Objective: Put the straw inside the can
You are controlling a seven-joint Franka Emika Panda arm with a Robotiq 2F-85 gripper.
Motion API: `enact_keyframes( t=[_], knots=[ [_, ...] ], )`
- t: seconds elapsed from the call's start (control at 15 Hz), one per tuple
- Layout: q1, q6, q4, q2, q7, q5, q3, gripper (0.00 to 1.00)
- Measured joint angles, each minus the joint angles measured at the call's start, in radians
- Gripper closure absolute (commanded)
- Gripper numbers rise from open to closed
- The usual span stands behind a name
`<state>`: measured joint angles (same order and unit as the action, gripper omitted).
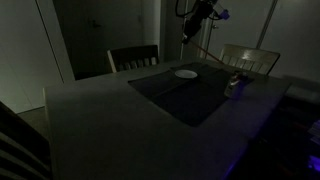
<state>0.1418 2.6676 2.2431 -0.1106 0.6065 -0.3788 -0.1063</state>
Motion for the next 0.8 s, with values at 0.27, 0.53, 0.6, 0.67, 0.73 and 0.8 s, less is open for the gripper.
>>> enact_keyframes(
  t=[0.27,0.53,0.6,0.67,0.73,0.8],
  knots=[
    [0.0,0.003,0.052,0.067,0.027,-0.01,0.0,0.9],
    [0.0,0.005,0.058,0.068,0.028,-0.01,0.0,0.98],
    [0.0,0.005,0.058,0.068,0.028,-0.01,0.0,0.98],
    [-0.007,0.004,0.058,0.068,0.028,-0.01,0.006,0.98],
    [-0.016,0.004,0.057,0.068,0.028,-0.006,0.016,0.98],
    [-0.023,0.004,0.056,0.068,0.028,-0.004,0.025,0.98]
  ],
)
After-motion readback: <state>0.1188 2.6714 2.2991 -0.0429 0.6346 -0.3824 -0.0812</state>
